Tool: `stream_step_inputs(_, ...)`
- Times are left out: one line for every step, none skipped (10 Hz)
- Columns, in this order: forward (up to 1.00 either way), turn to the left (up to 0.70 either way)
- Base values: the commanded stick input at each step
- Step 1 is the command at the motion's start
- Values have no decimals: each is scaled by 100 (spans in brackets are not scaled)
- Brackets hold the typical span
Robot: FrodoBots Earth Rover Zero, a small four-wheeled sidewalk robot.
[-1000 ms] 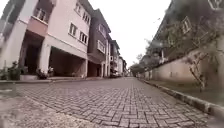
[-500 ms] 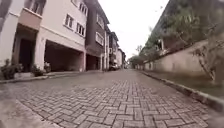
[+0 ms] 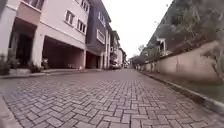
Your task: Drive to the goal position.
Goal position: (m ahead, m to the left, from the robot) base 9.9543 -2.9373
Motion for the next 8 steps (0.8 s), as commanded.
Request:
stream_step_inputs(70, 0)
stream_step_inputs(70, 0)
stream_step_inputs(70, 0)
stream_step_inputs(70, 0)
stream_step_inputs(70, 0)
stream_step_inputs(70, 0)
stream_step_inputs(70, 0)
stream_step_inputs(70, 0)
